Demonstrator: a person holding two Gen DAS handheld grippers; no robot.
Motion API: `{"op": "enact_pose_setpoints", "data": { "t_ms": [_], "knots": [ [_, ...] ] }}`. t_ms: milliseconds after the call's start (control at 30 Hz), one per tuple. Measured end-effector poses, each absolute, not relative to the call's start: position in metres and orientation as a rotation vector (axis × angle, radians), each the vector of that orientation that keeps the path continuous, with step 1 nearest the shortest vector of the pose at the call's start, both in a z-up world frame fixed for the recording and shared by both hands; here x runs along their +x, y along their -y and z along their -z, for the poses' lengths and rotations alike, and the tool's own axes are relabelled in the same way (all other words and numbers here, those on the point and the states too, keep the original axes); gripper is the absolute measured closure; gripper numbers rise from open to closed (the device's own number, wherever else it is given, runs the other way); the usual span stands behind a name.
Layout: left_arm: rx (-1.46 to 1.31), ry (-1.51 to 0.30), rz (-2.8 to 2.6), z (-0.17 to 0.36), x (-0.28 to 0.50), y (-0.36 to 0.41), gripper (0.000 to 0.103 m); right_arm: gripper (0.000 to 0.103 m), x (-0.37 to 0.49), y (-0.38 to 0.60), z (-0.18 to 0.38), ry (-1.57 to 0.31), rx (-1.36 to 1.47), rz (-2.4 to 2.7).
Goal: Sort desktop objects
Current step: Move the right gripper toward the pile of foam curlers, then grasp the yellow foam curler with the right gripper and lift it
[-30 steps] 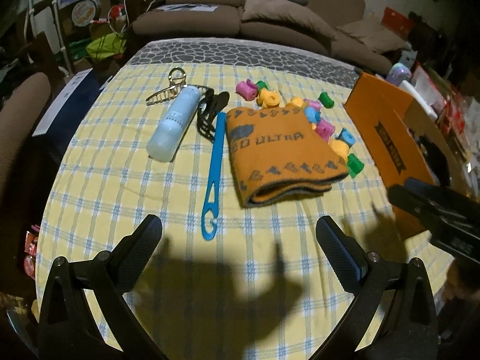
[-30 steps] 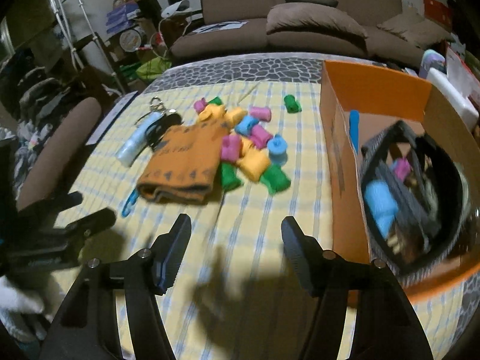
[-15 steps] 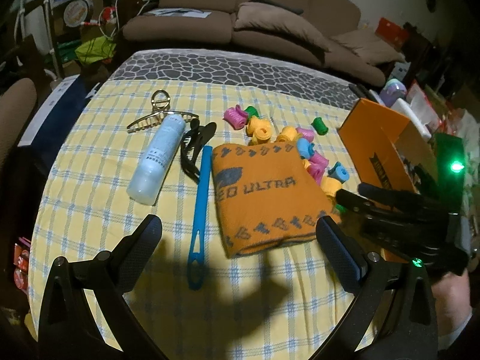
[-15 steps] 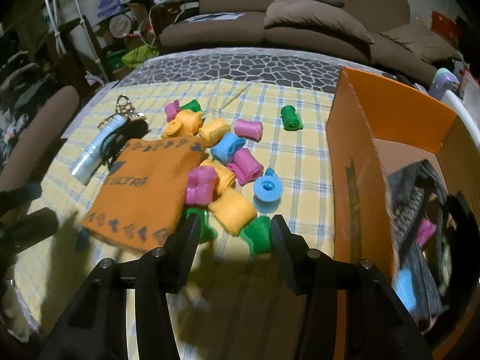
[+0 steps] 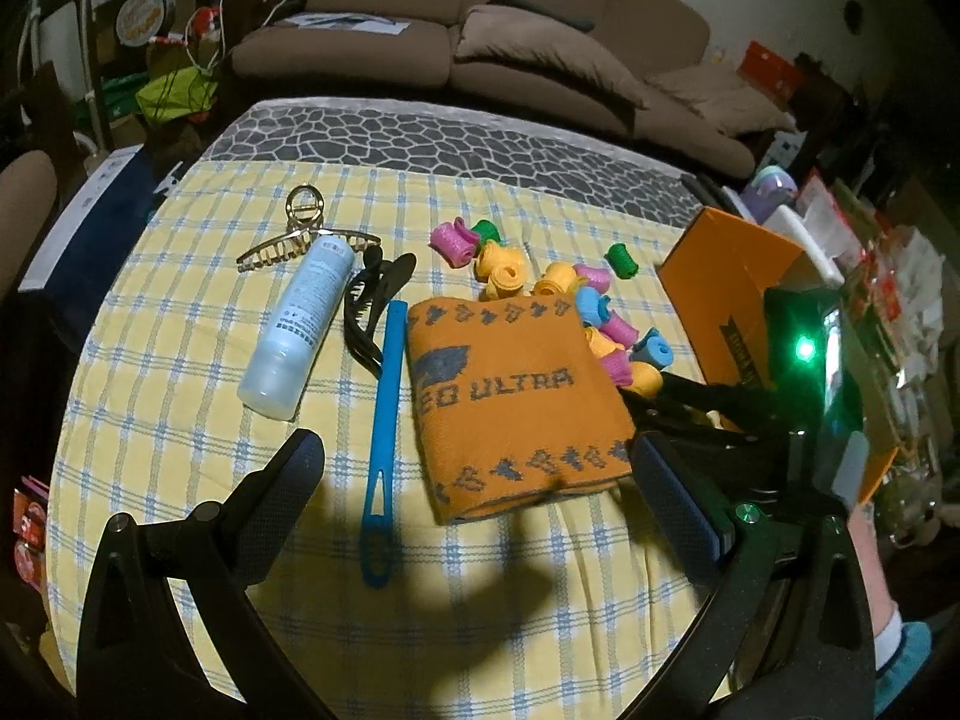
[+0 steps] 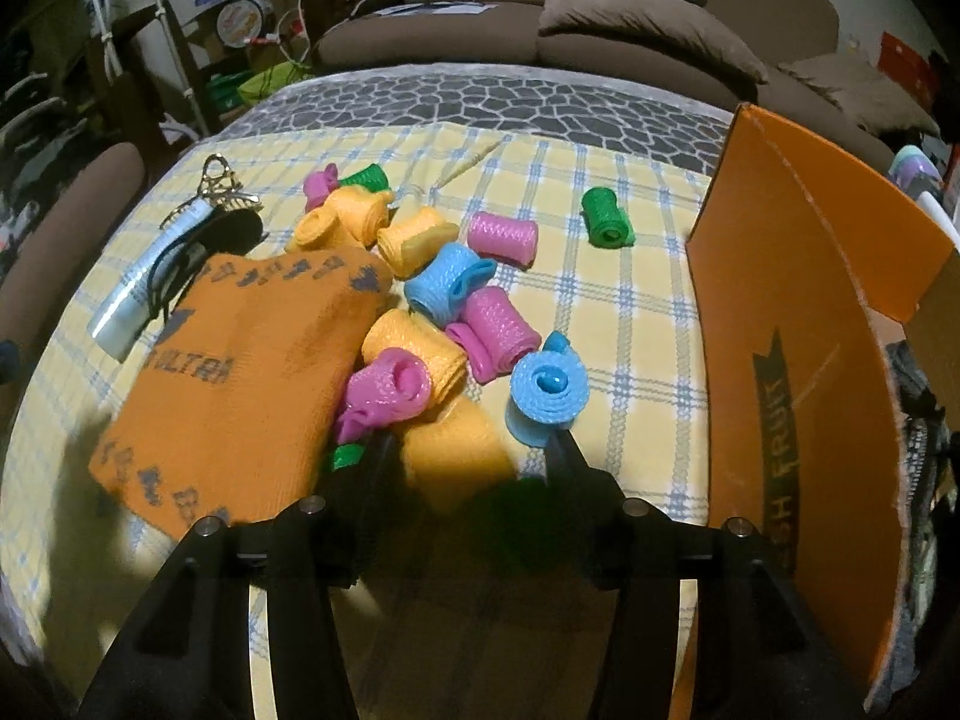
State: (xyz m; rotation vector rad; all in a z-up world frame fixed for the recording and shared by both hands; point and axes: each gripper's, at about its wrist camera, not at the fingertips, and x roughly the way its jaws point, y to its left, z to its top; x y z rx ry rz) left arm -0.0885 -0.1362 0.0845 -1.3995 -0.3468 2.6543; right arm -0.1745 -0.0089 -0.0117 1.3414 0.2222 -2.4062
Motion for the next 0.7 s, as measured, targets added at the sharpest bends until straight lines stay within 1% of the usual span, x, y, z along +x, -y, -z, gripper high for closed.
{"op": "enact_pose_setpoints", "data": {
  "t_ms": [67,100,267,367,533,700],
  "knots": [
    [-1.402,0.345,-2.650,-0.084,-0.089,0.134,0.000,0.058,-0.176,0.007,0.013,-0.190,1.338,2.404],
    [-1.401,0.340,-2.649,-0.084,-0.088,0.133,0.000,0.068,-0.177,0.006,0.013,-0.170,1.342,2.396],
    [-1.390,0.342,-2.640,-0.086,-0.087,0.127,0.000,0.068,-0.177,-0.003,0.001,-0.067,1.319,2.396],
    [-1.382,0.342,-2.626,-0.087,-0.087,0.119,0.000,0.068,-0.172,-0.008,-0.014,-0.003,1.293,2.377],
    [-1.356,0.312,-2.590,-0.089,-0.089,0.096,0.000,0.068,-0.164,-0.021,-0.048,0.049,1.215,2.413],
    [-1.329,0.201,-2.558,-0.085,-0.092,0.061,0.000,0.068,-0.159,-0.047,-0.075,0.143,1.169,2.452]
  ]
}}
